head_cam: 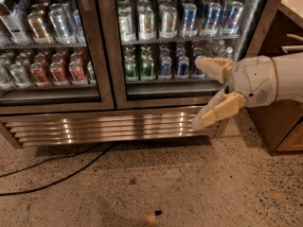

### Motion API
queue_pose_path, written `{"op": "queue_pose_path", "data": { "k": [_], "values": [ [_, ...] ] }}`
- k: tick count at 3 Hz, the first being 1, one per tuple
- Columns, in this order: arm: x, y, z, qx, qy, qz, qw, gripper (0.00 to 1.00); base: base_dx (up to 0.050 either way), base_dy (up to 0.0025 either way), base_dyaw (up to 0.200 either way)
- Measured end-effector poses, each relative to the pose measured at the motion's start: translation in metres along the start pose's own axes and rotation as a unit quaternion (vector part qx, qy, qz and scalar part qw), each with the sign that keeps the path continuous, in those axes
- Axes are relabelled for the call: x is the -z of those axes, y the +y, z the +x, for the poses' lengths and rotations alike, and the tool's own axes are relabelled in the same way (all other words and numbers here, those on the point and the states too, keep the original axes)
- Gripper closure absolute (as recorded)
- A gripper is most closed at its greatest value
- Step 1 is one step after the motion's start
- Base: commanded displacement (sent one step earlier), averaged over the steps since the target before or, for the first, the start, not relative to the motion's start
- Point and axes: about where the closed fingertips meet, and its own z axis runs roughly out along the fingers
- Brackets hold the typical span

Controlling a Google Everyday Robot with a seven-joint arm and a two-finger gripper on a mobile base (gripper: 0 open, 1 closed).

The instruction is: Open right fridge door

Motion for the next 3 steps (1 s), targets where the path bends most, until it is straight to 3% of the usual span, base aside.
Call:
{"op": "queue_pose_path", "data": {
  "k": [1, 2, 3],
  "values": [
    [-0.009, -0.004, -0.012, -0.004, -0.001, -0.011, 0.9999, 0.0, 0.0, 0.0, 0.0],
    [-0.018, 0.005, -0.056, 0.027, 0.003, -0.017, 0.9995, 0.0, 0.0, 0.0, 0.0],
    [-0.018, 0.006, -0.058, 0.029, 0.004, -0.017, 0.9994, 0.0, 0.0, 0.0, 0.0]
  ]
}}
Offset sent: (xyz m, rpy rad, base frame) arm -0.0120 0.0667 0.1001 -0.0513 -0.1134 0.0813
